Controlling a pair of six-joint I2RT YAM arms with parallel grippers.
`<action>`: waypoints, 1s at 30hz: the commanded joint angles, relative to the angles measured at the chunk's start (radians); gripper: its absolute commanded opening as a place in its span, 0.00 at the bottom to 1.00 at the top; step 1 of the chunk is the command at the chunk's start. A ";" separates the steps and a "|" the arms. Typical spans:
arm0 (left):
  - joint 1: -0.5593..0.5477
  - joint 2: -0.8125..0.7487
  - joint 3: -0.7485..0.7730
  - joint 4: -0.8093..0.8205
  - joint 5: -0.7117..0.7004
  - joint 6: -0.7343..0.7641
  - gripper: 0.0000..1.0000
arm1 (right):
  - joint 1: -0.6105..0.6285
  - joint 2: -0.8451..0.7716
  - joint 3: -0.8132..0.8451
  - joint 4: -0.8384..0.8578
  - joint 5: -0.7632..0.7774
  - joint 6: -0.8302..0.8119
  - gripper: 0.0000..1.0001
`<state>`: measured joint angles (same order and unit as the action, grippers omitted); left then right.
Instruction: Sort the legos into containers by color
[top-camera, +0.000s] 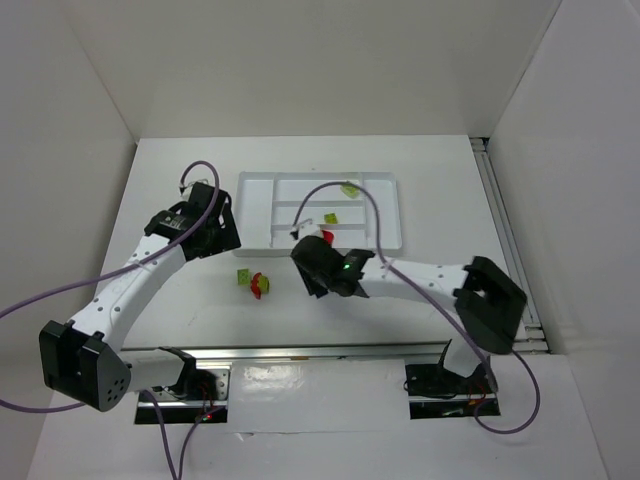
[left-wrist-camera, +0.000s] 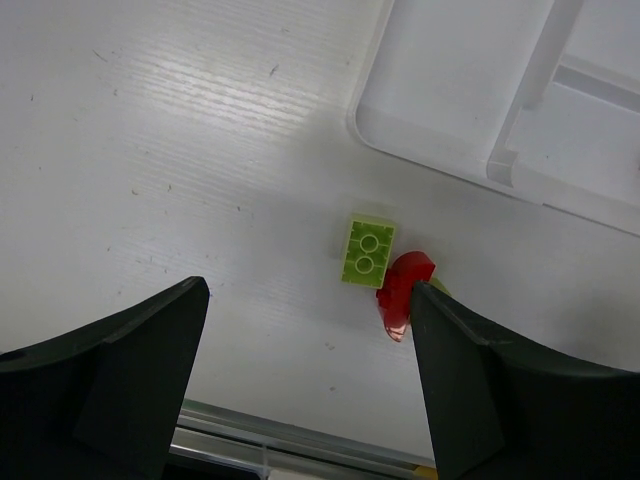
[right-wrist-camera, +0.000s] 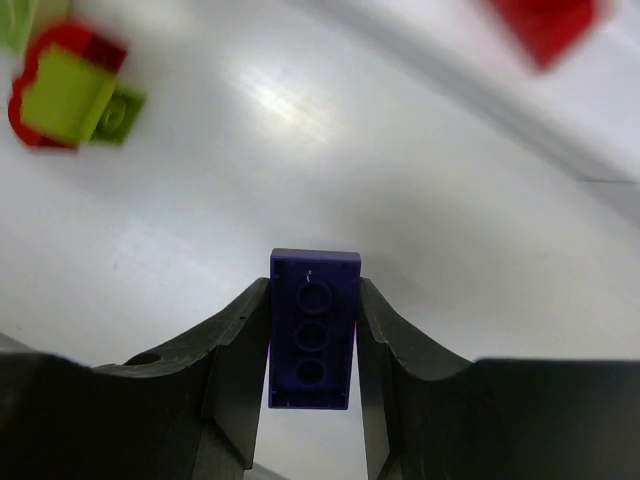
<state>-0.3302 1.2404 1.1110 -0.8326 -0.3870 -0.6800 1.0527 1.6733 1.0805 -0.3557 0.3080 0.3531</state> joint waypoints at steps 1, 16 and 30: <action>0.005 -0.008 0.015 0.030 0.055 0.074 0.93 | -0.113 -0.205 -0.092 -0.031 0.125 0.095 0.29; -0.016 -0.050 -0.036 0.102 0.114 0.151 0.93 | -0.680 -0.066 0.070 0.089 0.029 0.041 0.30; -0.036 -0.022 -0.036 0.112 0.132 0.151 0.93 | -0.698 0.174 0.345 0.044 0.023 0.009 0.82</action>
<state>-0.3573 1.2095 1.0786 -0.7380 -0.2665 -0.5484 0.3218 1.8801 1.3521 -0.2848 0.3103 0.3725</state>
